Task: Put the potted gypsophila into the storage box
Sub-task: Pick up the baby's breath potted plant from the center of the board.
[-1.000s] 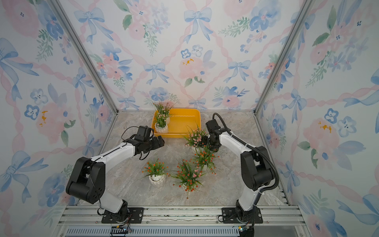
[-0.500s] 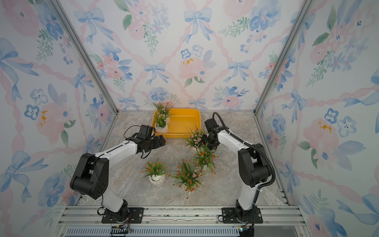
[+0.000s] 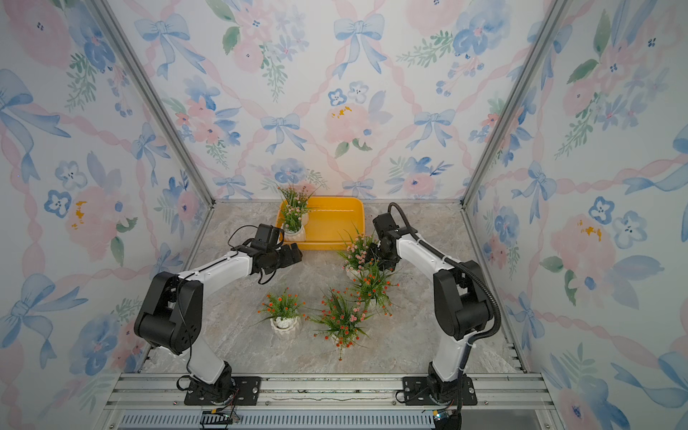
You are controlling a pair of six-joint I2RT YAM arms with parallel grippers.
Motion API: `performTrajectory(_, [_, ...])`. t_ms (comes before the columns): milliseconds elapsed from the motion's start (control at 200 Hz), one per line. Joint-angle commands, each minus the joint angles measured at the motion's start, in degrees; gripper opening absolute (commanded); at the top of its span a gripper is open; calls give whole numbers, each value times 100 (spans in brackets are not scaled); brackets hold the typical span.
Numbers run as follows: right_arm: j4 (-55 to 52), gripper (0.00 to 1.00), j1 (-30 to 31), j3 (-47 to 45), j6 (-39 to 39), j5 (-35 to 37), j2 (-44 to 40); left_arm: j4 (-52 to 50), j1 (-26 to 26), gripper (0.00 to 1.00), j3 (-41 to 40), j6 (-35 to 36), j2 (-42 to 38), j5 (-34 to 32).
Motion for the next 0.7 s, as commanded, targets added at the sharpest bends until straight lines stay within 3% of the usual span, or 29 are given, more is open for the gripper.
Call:
performTrajectory(0, [125,7,-38,70,69,-232,-38,29,-32,97,145,129,51,41])
performTrajectory(695, [-441,7,-82,1486,-297,-2,-272,30,-34,97,389,129,161,-218])
